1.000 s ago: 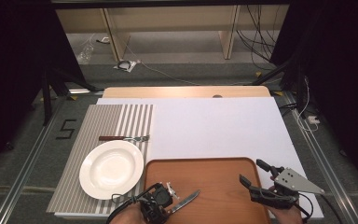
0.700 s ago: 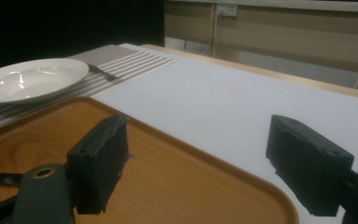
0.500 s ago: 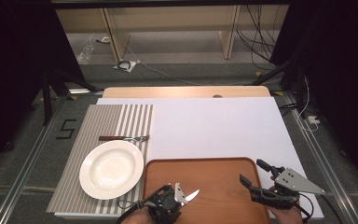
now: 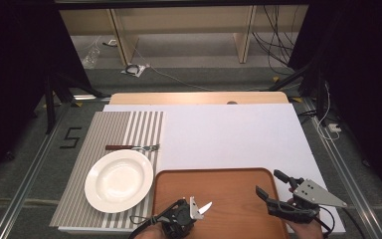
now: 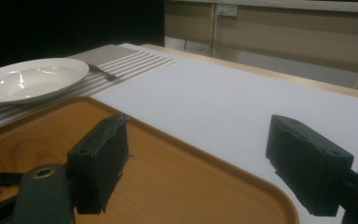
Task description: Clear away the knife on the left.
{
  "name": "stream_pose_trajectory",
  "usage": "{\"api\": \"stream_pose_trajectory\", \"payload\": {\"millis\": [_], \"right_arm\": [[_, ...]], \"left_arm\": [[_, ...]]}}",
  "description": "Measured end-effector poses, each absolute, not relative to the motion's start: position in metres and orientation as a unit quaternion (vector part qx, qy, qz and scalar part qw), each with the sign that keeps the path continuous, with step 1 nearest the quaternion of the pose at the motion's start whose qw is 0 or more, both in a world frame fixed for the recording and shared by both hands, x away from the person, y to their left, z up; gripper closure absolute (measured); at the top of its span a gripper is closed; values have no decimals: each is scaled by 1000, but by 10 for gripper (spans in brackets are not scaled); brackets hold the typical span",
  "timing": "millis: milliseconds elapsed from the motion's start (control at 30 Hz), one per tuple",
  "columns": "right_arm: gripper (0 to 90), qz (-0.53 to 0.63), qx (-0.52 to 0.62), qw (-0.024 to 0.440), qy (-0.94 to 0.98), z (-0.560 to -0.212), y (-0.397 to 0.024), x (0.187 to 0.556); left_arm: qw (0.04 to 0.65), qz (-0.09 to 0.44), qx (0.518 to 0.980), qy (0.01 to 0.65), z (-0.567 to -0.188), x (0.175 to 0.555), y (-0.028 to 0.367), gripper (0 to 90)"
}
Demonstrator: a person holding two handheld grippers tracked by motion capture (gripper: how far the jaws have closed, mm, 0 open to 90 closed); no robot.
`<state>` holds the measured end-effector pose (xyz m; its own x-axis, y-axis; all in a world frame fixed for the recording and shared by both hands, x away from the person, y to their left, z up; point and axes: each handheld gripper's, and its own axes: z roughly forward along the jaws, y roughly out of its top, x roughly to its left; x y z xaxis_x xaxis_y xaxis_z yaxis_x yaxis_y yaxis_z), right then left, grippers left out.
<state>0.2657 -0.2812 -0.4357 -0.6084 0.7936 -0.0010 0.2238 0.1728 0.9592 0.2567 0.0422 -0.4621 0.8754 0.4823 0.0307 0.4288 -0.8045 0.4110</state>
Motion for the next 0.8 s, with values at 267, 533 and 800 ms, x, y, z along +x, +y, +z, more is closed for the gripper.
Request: {"api": "stream_pose_trajectory", "payload": {"millis": [267, 533, 800], "right_arm": [[219, 538, 355, 265, 718, -436, -281, 266], [220, 538, 355, 265, 717, -435, -282, 266], [220, 536, 355, 266, 719, -436, -282, 266]], "left_arm": [[196, 74, 945, 251, -462, 261, 49, 895], [178, 77, 947, 258, -461, 263, 58, 894], [168, 61, 952, 250, -460, 257, 59, 894]]}}
